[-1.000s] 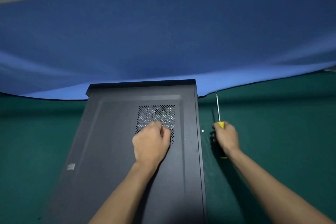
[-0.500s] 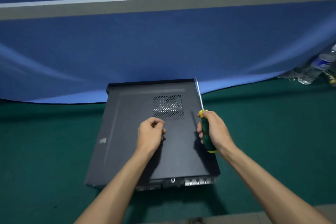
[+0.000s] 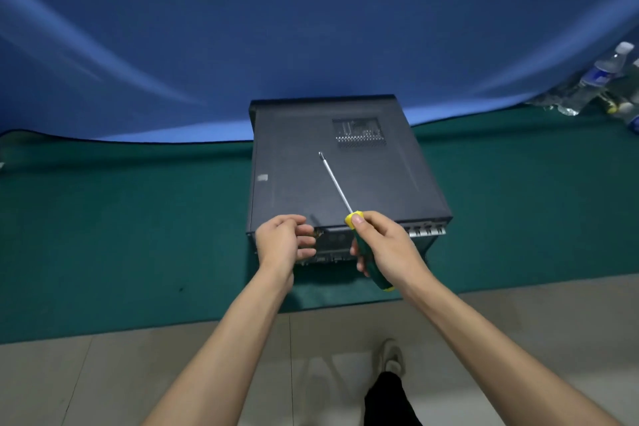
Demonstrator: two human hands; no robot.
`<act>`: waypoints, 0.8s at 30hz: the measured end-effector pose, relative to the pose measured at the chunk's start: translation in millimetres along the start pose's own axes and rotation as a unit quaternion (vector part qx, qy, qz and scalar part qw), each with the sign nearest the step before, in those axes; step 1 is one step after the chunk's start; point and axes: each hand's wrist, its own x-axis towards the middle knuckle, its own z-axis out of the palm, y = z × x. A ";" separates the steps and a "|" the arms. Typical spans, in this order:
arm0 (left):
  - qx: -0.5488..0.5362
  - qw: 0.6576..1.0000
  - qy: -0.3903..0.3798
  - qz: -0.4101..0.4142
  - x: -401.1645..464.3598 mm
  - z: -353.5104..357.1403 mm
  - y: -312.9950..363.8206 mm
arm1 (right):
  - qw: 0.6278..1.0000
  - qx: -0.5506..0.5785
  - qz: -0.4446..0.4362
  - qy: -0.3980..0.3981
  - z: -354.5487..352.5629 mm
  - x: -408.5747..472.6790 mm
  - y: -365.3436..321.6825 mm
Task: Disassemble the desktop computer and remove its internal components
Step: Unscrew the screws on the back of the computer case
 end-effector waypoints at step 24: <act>-0.080 0.989 -0.111 -0.048 9.6 2.6 -51.1 | 0.987 0.041 0.155 -0.022 30.2 -32.1 83.9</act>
